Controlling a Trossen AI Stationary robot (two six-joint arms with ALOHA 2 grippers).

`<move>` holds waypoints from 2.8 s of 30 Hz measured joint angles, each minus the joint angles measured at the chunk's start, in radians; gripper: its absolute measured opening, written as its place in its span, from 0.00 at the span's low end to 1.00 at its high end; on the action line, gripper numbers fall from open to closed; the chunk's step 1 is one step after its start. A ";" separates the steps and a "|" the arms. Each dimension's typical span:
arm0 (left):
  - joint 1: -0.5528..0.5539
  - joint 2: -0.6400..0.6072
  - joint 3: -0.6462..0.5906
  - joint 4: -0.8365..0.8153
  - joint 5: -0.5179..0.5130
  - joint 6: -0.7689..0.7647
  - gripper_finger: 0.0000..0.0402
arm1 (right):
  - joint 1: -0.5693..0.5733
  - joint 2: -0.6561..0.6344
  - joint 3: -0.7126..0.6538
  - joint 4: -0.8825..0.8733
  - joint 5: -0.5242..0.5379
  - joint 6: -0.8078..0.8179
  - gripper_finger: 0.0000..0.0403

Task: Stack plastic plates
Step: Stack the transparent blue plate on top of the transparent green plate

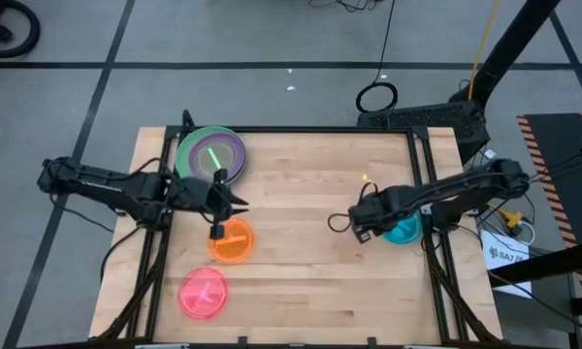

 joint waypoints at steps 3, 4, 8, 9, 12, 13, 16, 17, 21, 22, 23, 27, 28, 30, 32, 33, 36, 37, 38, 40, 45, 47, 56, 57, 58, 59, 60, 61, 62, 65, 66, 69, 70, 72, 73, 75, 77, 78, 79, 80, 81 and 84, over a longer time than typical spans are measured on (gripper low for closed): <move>-0.013 0.000 0.000 0.001 -0.033 0.020 0.20 | 0.007 0.022 0.000 -0.041 0.022 0.000 0.09; -0.013 0.000 0.000 0.002 -0.045 0.022 0.20 | 0.007 0.029 0.000 -0.038 0.025 -0.002 0.11; -0.012 0.000 0.000 0.002 -0.097 0.026 0.20 | 0.003 0.085 0.000 -0.014 0.075 -0.005 0.23; -0.012 0.000 0.000 0.001 -0.103 0.028 0.20 | 0.002 0.103 0.000 -0.012 0.077 -0.005 0.25; -0.010 0.000 0.000 0.001 -0.105 0.035 0.20 | 0.000 0.150 0.000 -0.014 0.079 -0.003 0.31; -0.010 0.000 0.000 0.000 -0.105 0.040 0.20 | 0.000 0.164 0.000 -0.008 0.078 -0.003 0.33; -0.010 0.000 0.000 0.000 -0.105 0.049 0.20 | 0.000 0.202 0.000 0.021 0.078 -0.006 0.35; -0.010 0.000 0.000 0.000 -0.105 0.050 0.20 | -0.002 0.214 0.000 0.022 0.078 -0.006 0.35; -0.010 0.000 0.000 0.001 -0.105 0.053 0.20 | -0.011 0.261 0.000 0.019 0.078 -0.023 0.35; -0.010 0.000 0.000 0.000 -0.105 0.053 0.20 | -0.013 0.271 0.000 0.019 0.079 -0.029 0.35; -0.010 0.000 0.000 0.001 -0.105 0.054 0.20 | -0.016 0.282 0.000 0.020 0.079 -0.037 0.35; -0.010 0.000 0.000 0.001 -0.106 0.071 0.20 | -0.027 0.309 0.001 0.028 0.078 -0.066 0.32; -0.010 0.000 0.000 0.002 -0.106 0.072 0.20 | -0.030 0.310 0.001 0.030 0.079 -0.069 0.30; -0.010 0.000 0.000 0.002 -0.109 0.075 0.20 | -0.033 0.311 0.001 0.036 0.078 -0.079 0.27; -0.010 0.000 0.000 0.003 -0.117 0.076 0.20 | -0.037 0.311 0.001 0.042 0.076 -0.085 0.24; -0.010 0.000 0.000 0.003 -0.123 0.077 0.20 | -0.037 0.311 0.001 0.043 0.076 -0.086 0.22; -0.010 0.000 0.000 0.003 -0.125 0.080 0.20 | -0.037 0.311 0.001 0.047 0.076 -0.089 0.15; -0.010 0.000 0.000 0.003 -0.125 0.085 0.20 | -0.037 0.311 0.000 0.047 0.076 -0.089 0.13; -0.010 0.000 0.000 0.003 -0.125 0.087 0.20 | -0.037 0.311 0.000 0.048 0.077 -0.089 0.12; -0.010 0.000 0.000 0.003 -0.125 0.088 0.20 | -0.037 0.311 0.000 0.047 0.077 -0.090 0.08; -0.010 0.000 0.000 0.004 -0.125 0.112 0.20 | -0.037 0.312 -0.002 0.041 0.080 -0.104 0.02; -0.010 0.000 0.000 0.016 -0.131 0.132 0.20 | -0.037 0.312 -0.002 0.040 0.079 -0.114 0.01; -0.010 -0.002 0.000 0.092 -0.194 0.199 0.20 | -0.036 0.312 0.029 -0.002 0.081 -0.151 0.00; -0.010 -0.003 0.000 0.093 -0.214 0.205 0.20 | -0.036 0.312 0.045 -0.010 0.096 -0.163 0.00; -0.010 -0.004 0.000 0.095 -0.233 0.212 0.20 | -0.036 0.312 0.063 -0.021 0.113 -0.174 0.00; -0.010 -0.008 0.000 0.092 -0.247 0.218 0.20 | -0.036 0.312 0.083 -0.032 0.131 -0.187 0.00; -0.010 -0.011 0.000 0.089 -0.258 0.222 0.20 | -0.036 0.312 0.105 -0.043 0.148 -0.198 0.00; -0.008 -0.012 0.001 0.092 -0.265 0.226 0.20 | -0.036 0.312 0.128 -0.047 0.163 -0.215 0.00; -0.006 -0.015 0.001 0.092 -0.270 0.229 0.20 | -0.036 0.312 0.151 -0.046 0.181 -0.234 0.00; 0.005 -0.034 0.001 0.083 -0.285 0.227 0.20 | -0.036 0.312 0.222 -0.037 0.244 -0.314 0.00; 0.010 -0.045 0.001 0.081 -0.295 0.224 0.20 | -0.037 0.312 0.245 -0.033 0.265 -0.334 0.00; 0.023 -0.082 0.001 0.057 -0.329 0.190 0.20 | -0.043 0.312 0.302 -0.008 0.321 -0.410 0.00; 0.026 -0.097 0.001 0.045 -0.334 0.178 0.20 | -0.045 0.312 0.319 0.007 0.338 -0.428 0.00; 0.030 -0.125 0.001 0.005 -0.335 0.159 0.20 | -0.051 0.312 0.348 0.044 0.364 -0.478 0.00; 0.030 -0.137 0.001 -0.004 -0.335 0.149 0.20 | -0.055 0.312 0.361 0.061 0.373 -0.501 0.00; 0.030 -0.169 0.001 -0.039 -0.336 0.129 0.20 | -0.061 0.312 0.382 0.104 0.395 -0.545 0.00; 0.030 -0.195 0.001 -0.044 -0.335 0.108 0.20 | -0.070 0.312 0.396 0.155 0.414 -0.595 0.00; 0.030 -0.209 0.001 -0.053 -0.335 0.100 0.20 | -0.074 0.312 0.402 0.186 0.415 -0.622 0.00; 0.030 -0.222 0.001 -0.063 -0.335 0.095 0.20 | -0.081 0.312 0.408 0.215 0.415 -0.652 0.00; 0.030 -0.234 0.001 -0.066 -0.335 0.091 0.20 | -0.087 0.312 0.412 0.250 0.416 -0.680 0.00; 0.030 -0.246 0.001 -0.070 -0.335 0.085 0.20 | -0.093 0.312 0.417 0.287 0.417 -0.709 0.00; 0.030 -0.278 0.001 -0.091 -0.335 0.076 0.20 | -0.113 0.312 0.431 0.398 0.418 -0.801 0.00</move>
